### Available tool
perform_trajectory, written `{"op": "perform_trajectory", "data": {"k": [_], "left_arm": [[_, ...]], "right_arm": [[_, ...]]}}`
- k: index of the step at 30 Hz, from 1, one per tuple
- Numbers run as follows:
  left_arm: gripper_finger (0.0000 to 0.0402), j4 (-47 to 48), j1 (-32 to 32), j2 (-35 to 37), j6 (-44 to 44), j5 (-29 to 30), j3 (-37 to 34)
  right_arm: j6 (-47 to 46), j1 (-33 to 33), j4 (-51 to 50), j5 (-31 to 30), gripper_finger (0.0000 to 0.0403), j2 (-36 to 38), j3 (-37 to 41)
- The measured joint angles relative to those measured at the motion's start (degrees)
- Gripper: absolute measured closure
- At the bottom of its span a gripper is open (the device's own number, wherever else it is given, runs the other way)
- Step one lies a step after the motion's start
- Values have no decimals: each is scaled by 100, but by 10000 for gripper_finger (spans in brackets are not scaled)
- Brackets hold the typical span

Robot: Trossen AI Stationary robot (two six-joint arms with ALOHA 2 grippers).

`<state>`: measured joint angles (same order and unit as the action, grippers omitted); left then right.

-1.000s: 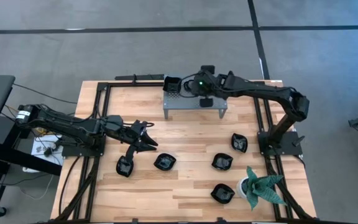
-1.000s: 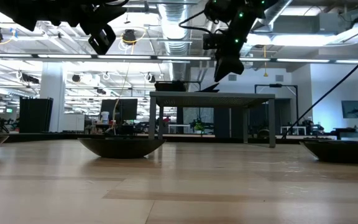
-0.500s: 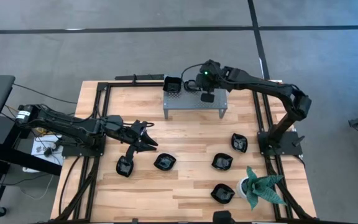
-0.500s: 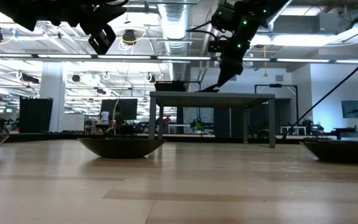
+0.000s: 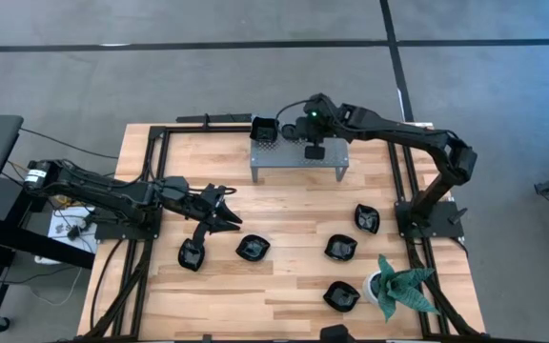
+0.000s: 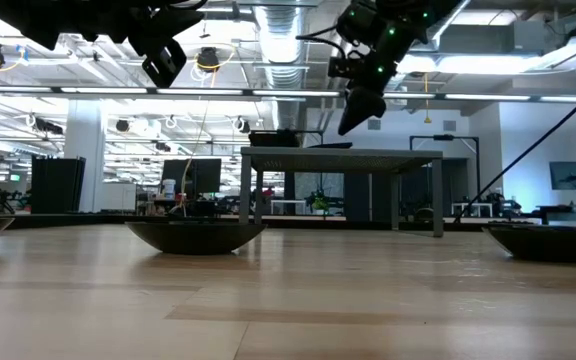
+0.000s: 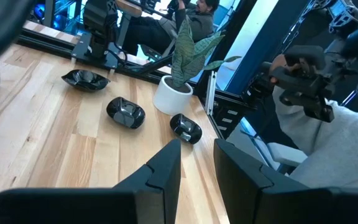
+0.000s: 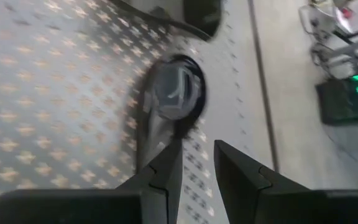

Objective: Pick & Place Mini shaped plates
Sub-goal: Put the leaf-shaped plate on the shelf

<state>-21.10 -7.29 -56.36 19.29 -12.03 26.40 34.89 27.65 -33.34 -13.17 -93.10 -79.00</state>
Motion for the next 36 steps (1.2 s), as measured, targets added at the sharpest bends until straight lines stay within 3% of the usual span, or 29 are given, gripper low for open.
{"op": "perform_trajectory", "data": {"k": [5,14,19,26,31,36], "left_arm": [[304,0,0,0,-138,0,1],[304,0,0,0,-1089,0,0],[304,-2,0,0,-1342,0,0],[304,0,0,0,-1349,0,0],[304,0,0,0,-1349,0,1],[304,21,1,2,-1349,0,0]], "right_arm": [[-185,-327,-201,-202,316,13,-158],[-509,-1894,-1075,-250,315,26,-923],[-1047,-2782,-1377,-532,315,26,-1040],[-2495,-3591,-1433,-255,315,-103,-760],[-3194,-3866,-652,62,315,-214,-232],[-3134,-4026,925,913,315,-819,95]]}}
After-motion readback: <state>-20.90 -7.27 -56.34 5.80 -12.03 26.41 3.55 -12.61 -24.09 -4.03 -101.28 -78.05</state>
